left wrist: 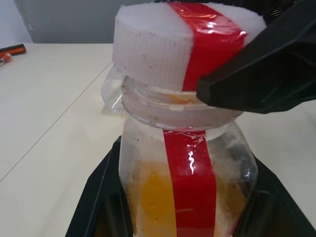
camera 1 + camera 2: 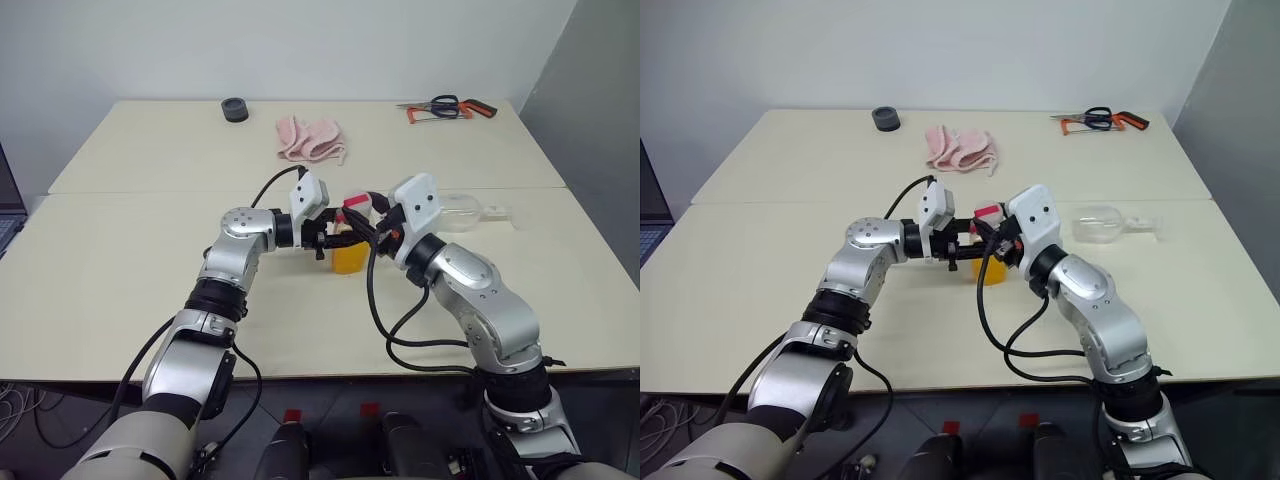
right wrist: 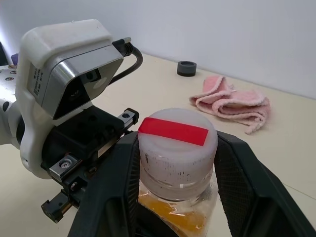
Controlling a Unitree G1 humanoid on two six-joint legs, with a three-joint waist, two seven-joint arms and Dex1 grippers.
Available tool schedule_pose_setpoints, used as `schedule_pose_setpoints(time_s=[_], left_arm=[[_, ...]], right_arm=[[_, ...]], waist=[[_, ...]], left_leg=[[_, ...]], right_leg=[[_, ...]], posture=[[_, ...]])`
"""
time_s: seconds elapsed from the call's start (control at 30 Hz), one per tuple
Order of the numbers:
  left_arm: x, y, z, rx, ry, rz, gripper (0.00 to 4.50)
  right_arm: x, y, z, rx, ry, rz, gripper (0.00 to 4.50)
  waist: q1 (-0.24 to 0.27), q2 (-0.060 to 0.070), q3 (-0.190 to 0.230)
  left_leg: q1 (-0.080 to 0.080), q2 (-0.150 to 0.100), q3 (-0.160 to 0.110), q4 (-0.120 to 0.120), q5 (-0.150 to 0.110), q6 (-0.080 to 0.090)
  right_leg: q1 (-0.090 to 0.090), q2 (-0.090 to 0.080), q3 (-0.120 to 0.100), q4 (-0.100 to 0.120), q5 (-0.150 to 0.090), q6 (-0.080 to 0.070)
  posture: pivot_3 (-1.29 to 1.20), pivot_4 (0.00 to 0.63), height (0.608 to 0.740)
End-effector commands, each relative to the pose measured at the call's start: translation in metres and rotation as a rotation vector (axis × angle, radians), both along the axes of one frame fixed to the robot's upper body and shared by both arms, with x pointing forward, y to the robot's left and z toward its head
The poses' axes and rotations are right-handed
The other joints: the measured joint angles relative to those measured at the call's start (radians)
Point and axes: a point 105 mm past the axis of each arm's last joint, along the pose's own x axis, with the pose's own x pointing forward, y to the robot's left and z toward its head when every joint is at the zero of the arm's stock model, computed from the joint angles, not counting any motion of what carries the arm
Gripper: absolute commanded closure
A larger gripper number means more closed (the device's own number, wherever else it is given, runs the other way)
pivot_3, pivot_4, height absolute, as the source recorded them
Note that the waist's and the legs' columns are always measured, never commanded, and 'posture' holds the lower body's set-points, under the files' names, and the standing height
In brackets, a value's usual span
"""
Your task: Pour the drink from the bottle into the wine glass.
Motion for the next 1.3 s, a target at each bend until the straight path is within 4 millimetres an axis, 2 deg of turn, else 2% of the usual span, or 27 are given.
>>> schedule_pose_setpoints(time_s=[0.03, 0.4, 0.53, 0.73, 1.0, 1.13, 1.3], left_arm=[[0.000, 0.002, 0.010, -0.018, -0.051, 0.022, 2.67], [-0.003, 0.006, 0.008, -0.029, -0.050, 0.045, 2.67], [-0.003, 0.006, 0.008, -0.030, -0.051, 0.045, 2.68], [-0.004, 0.005, 0.009, -0.030, -0.049, 0.041, 2.68], [-0.003, 0.005, 0.009, -0.030, -0.049, 0.042, 2.68], [-0.003, 0.006, 0.009, -0.031, -0.050, 0.045, 2.68], [-0.002, 0.006, 0.011, -0.052, -0.050, 0.056, 2.68]], right_arm=[[-0.003, 0.003, 0.014, 0.014, -0.057, 0.023, 2.70], [-0.006, 0.003, 0.018, 0.005, -0.110, 0.023, 2.70], [-0.009, 0.002, 0.018, 0.201, 0.012, 0.058, 2.70], [-0.012, -0.003, 0.015, 0.349, 0.137, 0.097, 2.82], [-0.013, -0.008, 0.017, 0.173, 0.009, 0.035, 2.83], [-0.018, -0.024, 0.022, 0.128, -0.074, -0.029, 2.83], [-0.040, -0.065, 0.030, 0.167, -0.105, -0.087, 2.83]], waist=[[0.000, 0.000, 0.000], [0.000, 0.000, 0.000], [0.000, 0.000, 0.000], [0.001, 0.000, 0.000], [0.000, 0.000, 0.000], [0.001, 0.000, 0.000], [0.002, 0.000, 0.000]], left_leg=[[0.000, 0.000, 0.000, 0.000, 0.000, 0.000], [0.000, 0.000, 0.000, 0.000, 0.000, 0.000], [0.000, 0.000, 0.000, 0.000, 0.000, 0.000], [0.000, 0.000, 0.001, 0.000, 0.000, 0.000], [0.000, 0.000, 0.002, 0.000, 0.000, 0.000], [-0.001, 0.000, 0.002, 0.000, 0.000, 0.000], [-0.004, 0.000, 0.002, 0.001, 0.000, 0.000]], right_leg=[[0.000, 0.000, 0.000, 0.000, 0.000, 0.000], [0.000, 0.000, 0.000, 0.000, 0.000, 0.000], [-0.001, 0.000, 0.000, 0.000, 0.000, 0.000], [-0.001, 0.000, 0.001, 0.002, 0.000, 0.000], [-0.003, 0.000, 0.002, 0.003, 0.000, 0.000], [-0.003, 0.000, 0.002, 0.003, 0.000, 0.000], [-0.006, 0.000, 0.002, 0.003, 0.000, 0.000]], posture=[[0.00, 0.150, 0.740], [0.00, 0.150, 0.740], [0.00, 0.150, 0.740], [0.00, 0.150, 0.740], [0.00, 0.150, 0.740], [0.00, 0.150, 0.740], [0.00, 0.150, 0.740]])
